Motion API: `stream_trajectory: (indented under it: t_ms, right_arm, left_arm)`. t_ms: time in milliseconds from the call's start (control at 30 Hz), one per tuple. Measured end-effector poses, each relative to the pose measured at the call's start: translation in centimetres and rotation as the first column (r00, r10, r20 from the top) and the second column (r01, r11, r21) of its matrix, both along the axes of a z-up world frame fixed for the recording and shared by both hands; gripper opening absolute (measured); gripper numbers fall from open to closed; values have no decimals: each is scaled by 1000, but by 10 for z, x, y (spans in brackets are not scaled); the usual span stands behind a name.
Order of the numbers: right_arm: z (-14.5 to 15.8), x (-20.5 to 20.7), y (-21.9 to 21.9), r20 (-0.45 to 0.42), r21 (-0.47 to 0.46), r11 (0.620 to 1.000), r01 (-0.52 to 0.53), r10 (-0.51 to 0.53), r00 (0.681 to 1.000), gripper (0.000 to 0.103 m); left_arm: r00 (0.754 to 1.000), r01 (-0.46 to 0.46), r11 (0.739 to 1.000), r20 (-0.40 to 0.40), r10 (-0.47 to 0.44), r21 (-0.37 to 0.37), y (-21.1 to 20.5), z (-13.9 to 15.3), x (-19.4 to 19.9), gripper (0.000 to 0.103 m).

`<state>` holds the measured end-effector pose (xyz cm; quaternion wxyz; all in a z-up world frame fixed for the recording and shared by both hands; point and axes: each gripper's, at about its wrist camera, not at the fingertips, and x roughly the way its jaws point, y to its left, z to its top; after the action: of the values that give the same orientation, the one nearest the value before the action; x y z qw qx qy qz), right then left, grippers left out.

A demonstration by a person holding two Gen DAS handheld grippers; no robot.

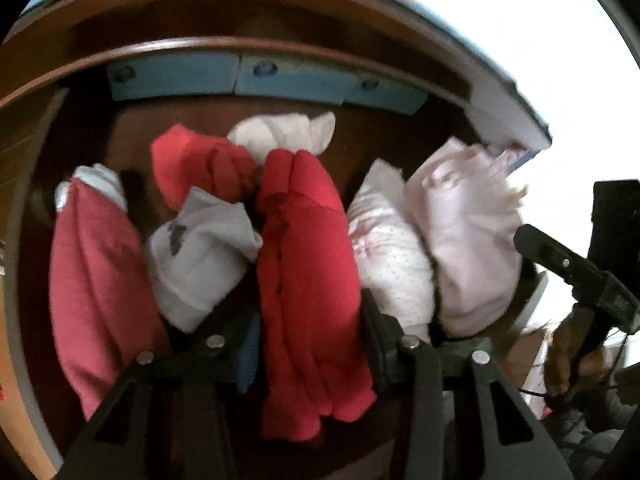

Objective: Take underwear out of drawer
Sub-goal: 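Grasp the pale pink garment with the right tool while the left tool reaches into the drawer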

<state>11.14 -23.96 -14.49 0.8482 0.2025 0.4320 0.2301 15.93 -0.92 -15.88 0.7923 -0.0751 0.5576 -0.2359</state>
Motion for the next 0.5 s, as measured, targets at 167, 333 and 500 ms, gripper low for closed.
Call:
stream_trajectory:
  t_ms: [167, 333, 500]
  right_arm:
    - [10, -2, 7, 45, -48, 999, -24, 26, 999, 74]
    - [10, -5, 26, 89, -99, 992, -77, 86, 992, 74]
    - [0, -3, 46, 48, -230, 966, -117, 132, 990, 71]
  left_arm:
    - [994, -38, 999, 101, 42, -33, 16, 27, -8, 43]
    - [984, -49, 998, 167, 57, -48, 18, 45, -3, 43]
    - [983, -20, 994, 181, 40, -110, 20, 56, -6, 43]
